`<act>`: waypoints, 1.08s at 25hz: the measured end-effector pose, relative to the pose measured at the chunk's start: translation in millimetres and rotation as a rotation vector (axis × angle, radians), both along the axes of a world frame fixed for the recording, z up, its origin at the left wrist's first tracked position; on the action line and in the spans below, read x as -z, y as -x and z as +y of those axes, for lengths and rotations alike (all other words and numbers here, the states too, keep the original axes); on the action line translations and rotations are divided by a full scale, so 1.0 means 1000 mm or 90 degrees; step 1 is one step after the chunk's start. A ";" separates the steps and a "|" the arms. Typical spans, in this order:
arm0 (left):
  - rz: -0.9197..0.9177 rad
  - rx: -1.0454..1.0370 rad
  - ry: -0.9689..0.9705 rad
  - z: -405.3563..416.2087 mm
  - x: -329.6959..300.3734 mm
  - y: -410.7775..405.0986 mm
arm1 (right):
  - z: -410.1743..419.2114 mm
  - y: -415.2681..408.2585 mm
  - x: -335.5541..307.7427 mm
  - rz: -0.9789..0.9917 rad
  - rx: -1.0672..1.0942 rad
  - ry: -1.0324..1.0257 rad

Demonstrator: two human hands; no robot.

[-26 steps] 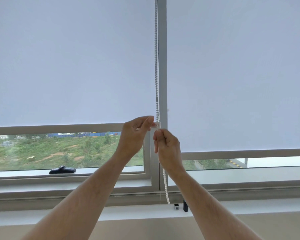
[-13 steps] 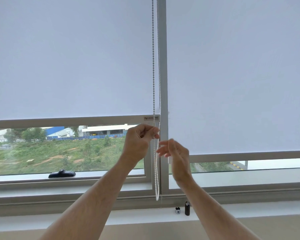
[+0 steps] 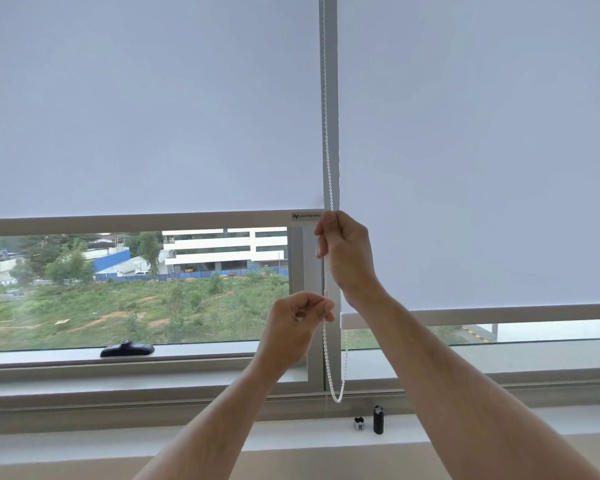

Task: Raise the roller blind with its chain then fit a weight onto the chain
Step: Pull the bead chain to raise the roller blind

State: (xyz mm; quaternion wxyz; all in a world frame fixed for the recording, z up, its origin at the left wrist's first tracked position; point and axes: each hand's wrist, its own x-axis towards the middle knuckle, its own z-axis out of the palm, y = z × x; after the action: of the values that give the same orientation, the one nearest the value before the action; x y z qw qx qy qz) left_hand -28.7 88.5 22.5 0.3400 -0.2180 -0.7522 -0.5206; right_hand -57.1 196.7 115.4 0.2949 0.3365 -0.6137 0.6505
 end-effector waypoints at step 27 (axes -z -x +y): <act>0.086 -0.022 -0.090 0.004 -0.072 -0.002 | 0.019 0.007 0.059 -0.056 -0.070 0.089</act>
State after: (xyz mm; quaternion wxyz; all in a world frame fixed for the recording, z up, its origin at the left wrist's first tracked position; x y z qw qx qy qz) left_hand -26.5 92.1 94.5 0.4131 -0.2151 -0.6925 -0.5509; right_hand -64.4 215.3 56.9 0.2544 0.3191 -0.5600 0.7210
